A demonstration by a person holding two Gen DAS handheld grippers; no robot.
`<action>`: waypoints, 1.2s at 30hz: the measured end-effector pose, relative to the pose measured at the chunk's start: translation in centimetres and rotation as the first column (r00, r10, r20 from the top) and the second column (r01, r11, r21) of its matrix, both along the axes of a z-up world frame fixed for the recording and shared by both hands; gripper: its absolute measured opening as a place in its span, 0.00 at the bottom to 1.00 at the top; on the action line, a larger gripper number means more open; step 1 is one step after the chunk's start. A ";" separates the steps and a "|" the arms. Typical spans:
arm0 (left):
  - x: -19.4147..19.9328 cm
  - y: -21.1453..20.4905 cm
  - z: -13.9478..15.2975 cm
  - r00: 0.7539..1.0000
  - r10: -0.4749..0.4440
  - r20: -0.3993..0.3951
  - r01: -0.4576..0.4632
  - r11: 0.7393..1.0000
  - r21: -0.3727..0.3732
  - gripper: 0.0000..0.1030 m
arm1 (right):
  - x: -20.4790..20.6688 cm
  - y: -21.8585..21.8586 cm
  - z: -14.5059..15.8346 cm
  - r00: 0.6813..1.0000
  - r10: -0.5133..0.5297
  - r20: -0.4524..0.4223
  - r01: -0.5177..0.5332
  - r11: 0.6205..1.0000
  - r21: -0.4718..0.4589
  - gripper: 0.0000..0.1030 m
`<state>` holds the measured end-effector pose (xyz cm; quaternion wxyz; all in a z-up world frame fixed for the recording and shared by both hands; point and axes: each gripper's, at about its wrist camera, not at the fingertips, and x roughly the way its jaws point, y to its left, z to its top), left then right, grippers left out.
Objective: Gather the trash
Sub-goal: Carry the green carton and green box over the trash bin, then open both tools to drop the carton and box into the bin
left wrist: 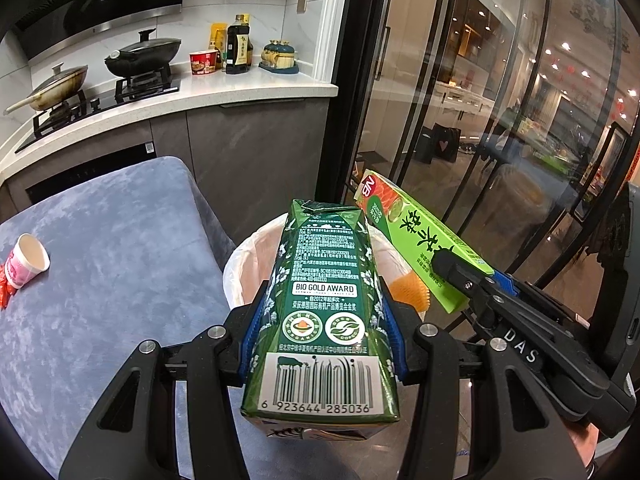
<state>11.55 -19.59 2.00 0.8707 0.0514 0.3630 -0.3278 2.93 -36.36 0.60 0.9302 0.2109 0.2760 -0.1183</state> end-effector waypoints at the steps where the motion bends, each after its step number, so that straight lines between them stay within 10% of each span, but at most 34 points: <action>1: 0.1 -0.1 -0.1 1.000 -0.001 -0.003 0.001 1.000 0.003 0.46 | 0.1 -0.1 -0.1 1.000 -0.001 -0.003 0.001 1.000 0.000 0.27; 20: 1.5 -1.1 -2.0 0.999 0.009 -0.036 -0.008 0.999 0.036 0.47 | 1.6 -0.2 -1.2 0.999 0.007 -0.032 -0.007 1.000 -0.005 0.28; 36: 2.9 0.7 -1.6 0.996 0.083 -0.031 -0.083 0.997 -0.001 0.76 | 1.9 0.2 0.0 1.000 -0.023 -0.004 0.022 0.999 -0.035 0.46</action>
